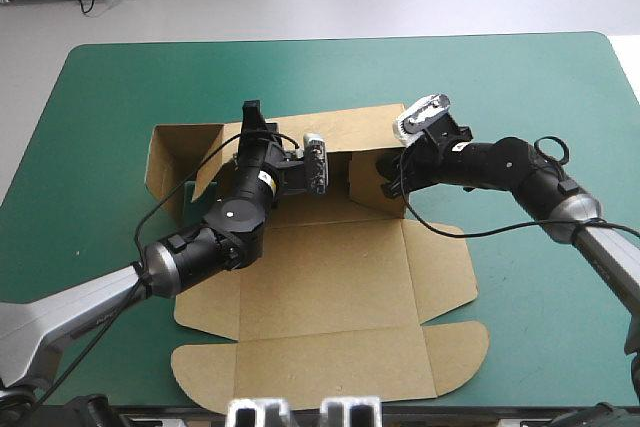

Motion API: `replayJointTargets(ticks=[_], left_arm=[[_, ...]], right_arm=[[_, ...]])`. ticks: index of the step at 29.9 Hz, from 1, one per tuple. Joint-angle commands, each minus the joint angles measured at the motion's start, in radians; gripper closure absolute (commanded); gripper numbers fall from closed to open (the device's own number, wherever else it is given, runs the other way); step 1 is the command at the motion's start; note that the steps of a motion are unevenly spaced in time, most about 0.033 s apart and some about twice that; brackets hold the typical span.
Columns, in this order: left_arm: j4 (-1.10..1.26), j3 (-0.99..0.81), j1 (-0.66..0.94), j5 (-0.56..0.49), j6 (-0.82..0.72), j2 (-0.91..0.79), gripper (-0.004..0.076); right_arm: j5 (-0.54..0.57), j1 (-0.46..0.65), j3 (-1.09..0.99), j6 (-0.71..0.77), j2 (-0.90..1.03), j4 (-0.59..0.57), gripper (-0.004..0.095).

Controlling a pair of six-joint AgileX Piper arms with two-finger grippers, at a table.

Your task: Fold the box

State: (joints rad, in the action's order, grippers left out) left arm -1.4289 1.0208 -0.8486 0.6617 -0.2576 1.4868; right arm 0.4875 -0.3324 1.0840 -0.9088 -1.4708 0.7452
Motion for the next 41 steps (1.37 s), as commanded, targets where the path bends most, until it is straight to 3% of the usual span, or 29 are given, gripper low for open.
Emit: replayJointTargets(ticks=[1, 4, 8, 10, 17, 24, 26, 28, 30, 33, 41], left_arm=[[0.001, 0.030, -0.031, -0.110, -0.023, -0.025, 0.0641], [0.024, 0.030, -0.031, -0.102, -0.023, -0.029, 0.0461], [0.059, 0.032, -0.031, -0.087, -0.044, -0.038, 0.0127], [0.053, 0.032, -0.031, -0.082, -0.074, -0.041, 0.0008], [0.050, 0.032, -0.066, -0.094, -0.076, -0.091, -0.0006], [0.042, 0.032, -0.207, -0.072, -0.076, -0.149, -0.0004], [0.042, 0.032, -0.250, -0.072, -0.076, -0.171, 0.0023], [0.042, 0.032, -0.292, -0.067, -0.084, -0.192, 0.0099], [0.049, 0.032, -0.323, -0.041, -0.084, -0.210, 0.0270], [0.090, 0.043, -0.328, 0.028, -0.084, -0.228, 0.0715], [0.202, 0.119, -0.177, 0.091, -0.206, -0.259, 0.0711]], right_arm=[[0.043, -0.007, 0.011, 0.011, 0.021, 0.029, 0.0432], [0.053, -0.007, 0.008, 0.011, 0.017, 0.029, 0.0612], [0.048, -0.007, 0.008, 0.004, 0.017, 0.029, 0.0853], [0.028, -0.007, 0.010, 0.010, 0.017, 0.031, 0.0933], [-0.110, -0.007, 0.014, 0.066, 0.017, 0.005, 0.0931], [-0.112, -0.003, 0.118, 0.281, -0.003, -0.238, 0.0932], [-0.071, 0.013, 0.160, 0.340, -0.024, -0.291, 0.0932], [-0.036, 0.041, 0.200, 0.371, -0.045, -0.316, 0.0932], [0.006, 0.075, 0.230, 0.371, -0.060, -0.314, 0.0932], [0.072, 0.113, 0.251, 0.365, -0.062, -0.314, 0.0932], [0.335, 0.144, 0.297, 0.301, -0.058, -0.323, 0.0932]])
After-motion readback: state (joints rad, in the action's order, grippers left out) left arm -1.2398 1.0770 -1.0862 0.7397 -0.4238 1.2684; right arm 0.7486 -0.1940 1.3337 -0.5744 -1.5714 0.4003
